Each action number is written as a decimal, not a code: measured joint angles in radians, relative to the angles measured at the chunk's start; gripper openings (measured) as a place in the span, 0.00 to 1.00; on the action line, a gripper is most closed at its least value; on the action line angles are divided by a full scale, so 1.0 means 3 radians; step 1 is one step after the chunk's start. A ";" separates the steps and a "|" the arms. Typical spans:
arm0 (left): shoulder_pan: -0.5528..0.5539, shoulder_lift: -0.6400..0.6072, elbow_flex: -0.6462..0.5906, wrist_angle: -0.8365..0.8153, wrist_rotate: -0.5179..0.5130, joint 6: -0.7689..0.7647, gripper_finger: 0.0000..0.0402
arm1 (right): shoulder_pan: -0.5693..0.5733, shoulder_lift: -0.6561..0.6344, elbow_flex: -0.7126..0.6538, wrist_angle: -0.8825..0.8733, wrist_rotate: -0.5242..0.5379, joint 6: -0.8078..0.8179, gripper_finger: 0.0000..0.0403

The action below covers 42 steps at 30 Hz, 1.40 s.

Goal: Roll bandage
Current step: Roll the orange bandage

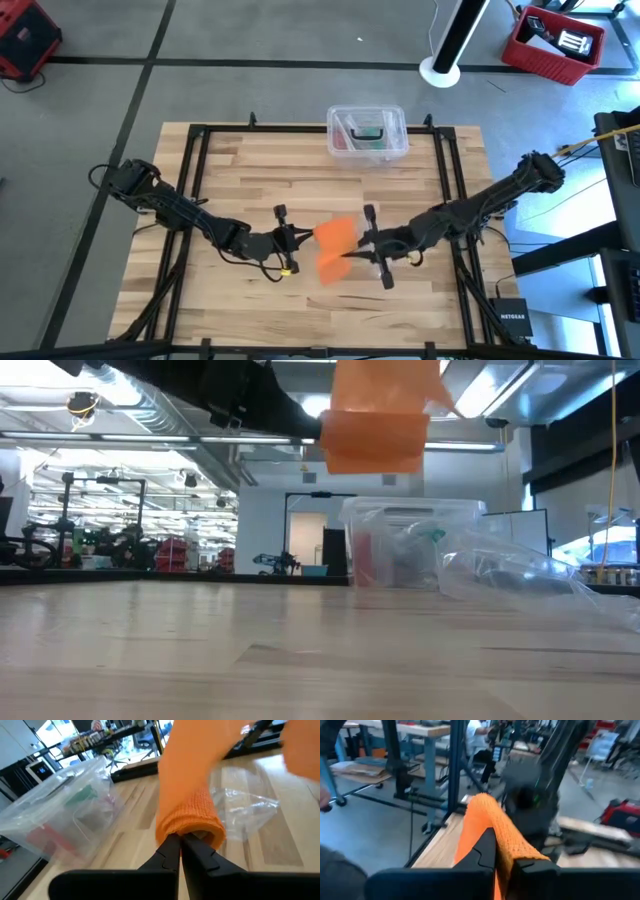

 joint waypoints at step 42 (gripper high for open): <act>-0.0133 0.0367 0.0003 0.0254 0.1101 -0.0784 0.00 | -0.1742 0.0605 0.0994 -0.1387 -0.0749 0.0454 0.83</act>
